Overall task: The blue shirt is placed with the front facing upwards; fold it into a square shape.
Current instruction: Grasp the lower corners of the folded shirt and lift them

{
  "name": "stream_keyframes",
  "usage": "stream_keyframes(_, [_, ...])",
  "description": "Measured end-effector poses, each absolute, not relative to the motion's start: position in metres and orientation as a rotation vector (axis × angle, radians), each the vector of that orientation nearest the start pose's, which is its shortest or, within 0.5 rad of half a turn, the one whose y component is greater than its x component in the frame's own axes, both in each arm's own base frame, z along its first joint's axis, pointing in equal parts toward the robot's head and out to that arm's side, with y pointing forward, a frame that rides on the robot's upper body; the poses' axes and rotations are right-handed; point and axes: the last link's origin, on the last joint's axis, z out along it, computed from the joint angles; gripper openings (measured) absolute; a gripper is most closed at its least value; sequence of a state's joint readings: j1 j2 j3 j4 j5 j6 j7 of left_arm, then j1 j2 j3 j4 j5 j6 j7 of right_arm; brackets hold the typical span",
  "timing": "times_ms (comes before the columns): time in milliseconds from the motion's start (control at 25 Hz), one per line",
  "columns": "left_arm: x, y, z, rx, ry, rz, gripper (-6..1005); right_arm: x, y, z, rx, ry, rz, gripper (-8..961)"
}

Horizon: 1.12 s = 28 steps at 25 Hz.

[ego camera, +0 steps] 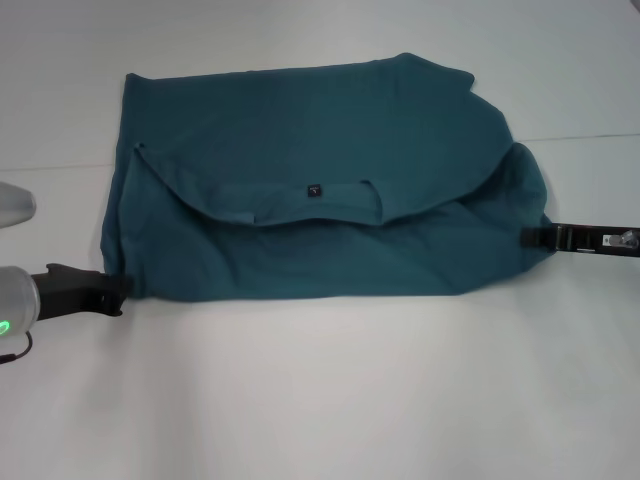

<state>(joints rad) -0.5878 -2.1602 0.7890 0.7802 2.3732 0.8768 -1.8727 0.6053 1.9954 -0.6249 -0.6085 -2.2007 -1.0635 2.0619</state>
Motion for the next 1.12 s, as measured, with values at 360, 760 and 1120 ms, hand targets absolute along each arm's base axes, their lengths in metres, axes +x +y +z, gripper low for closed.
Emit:
stream_keyframes(360, [-0.305,0.388,0.007,-2.213,-0.986,-0.106,0,0.335,0.379,0.048,-2.077,1.413,0.423,32])
stream_keyframes(760, [-0.314,0.371,0.021,-2.236,-1.049,-0.145,0,0.350,0.342,0.066,-2.110,1.372,0.511,31])
stream_keyframes(1120, [-0.314,0.326,0.036,-2.416,-1.093,-0.212,0,0.368,0.294,0.074,-2.199,1.310,0.552,31])
